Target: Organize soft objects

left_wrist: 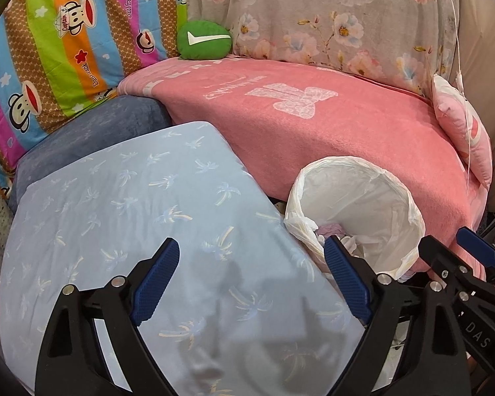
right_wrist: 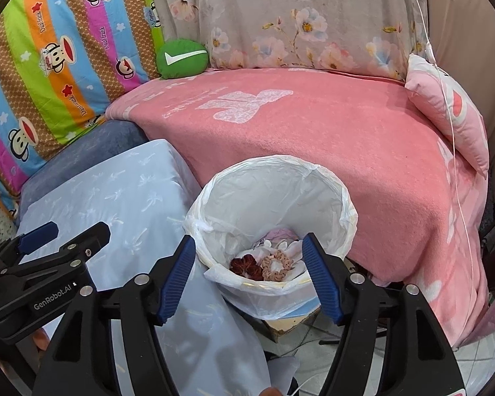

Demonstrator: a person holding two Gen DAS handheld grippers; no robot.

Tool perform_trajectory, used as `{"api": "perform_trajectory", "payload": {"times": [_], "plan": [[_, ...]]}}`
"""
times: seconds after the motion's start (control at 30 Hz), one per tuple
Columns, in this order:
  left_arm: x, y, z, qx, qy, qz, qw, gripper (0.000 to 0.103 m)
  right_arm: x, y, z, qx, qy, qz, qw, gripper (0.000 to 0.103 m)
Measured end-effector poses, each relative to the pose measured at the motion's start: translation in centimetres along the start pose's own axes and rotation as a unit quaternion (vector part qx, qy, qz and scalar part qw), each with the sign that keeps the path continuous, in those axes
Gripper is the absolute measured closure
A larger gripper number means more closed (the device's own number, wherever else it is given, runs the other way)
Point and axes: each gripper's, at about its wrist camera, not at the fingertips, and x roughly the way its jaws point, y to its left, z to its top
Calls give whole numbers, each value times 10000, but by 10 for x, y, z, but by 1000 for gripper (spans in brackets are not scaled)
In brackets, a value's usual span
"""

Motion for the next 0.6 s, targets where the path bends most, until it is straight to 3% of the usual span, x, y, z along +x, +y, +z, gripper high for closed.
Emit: {"api": "perform_trajectory", "payload": {"times": [0.3,0.37,0.6], "plan": [[-2,1,-4,-53,11,22,10000,13,-2,-4,-4,-20,36,-99,9999,24],[-2,1,-4,-55,22,32,10000,13,-2,-4,-5,-22,29,-113,9999,18],[0,2,-7,-75,43,95,9999,12,-1,-7,-7,-46,46,-221,9997,17]]}}
